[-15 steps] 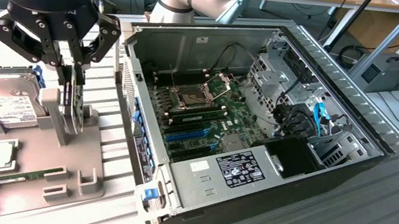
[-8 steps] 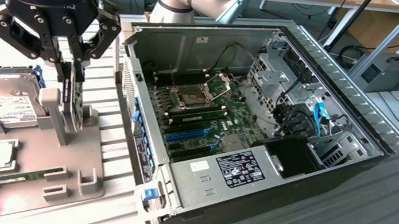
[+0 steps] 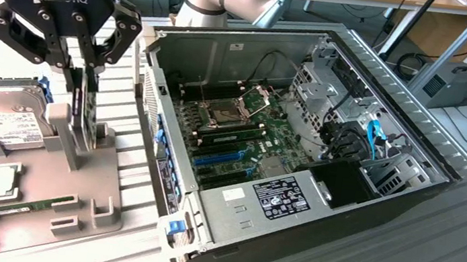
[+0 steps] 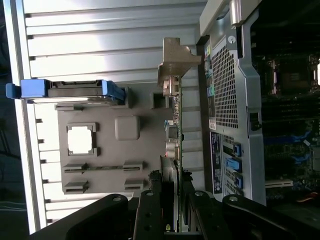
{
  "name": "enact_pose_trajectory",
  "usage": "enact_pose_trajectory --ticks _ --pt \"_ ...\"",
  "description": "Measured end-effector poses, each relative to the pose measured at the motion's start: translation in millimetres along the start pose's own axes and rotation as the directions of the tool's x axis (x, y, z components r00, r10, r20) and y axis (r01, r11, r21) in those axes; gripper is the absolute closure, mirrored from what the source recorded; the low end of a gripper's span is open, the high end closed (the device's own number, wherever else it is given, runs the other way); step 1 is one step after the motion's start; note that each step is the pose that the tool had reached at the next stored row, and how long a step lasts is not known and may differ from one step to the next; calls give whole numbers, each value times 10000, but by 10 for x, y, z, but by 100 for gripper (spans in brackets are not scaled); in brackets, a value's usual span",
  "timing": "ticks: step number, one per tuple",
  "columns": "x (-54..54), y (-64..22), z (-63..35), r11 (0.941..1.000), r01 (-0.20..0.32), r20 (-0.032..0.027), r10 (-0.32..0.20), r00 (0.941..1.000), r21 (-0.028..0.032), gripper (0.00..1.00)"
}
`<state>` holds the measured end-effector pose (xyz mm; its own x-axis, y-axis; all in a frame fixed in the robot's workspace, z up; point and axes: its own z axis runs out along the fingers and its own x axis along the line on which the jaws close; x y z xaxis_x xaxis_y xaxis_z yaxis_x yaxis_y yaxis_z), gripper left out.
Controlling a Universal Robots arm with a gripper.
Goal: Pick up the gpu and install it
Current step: 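Pick up the gpu and move the gpu toward the slot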
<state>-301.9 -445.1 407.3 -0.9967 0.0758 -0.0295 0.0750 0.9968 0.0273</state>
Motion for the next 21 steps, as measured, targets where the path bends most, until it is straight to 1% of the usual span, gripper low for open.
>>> enact_pose_trajectory --ticks 21 --pt "-5 4 -159 10000 0 1 0 10000 -1 74"
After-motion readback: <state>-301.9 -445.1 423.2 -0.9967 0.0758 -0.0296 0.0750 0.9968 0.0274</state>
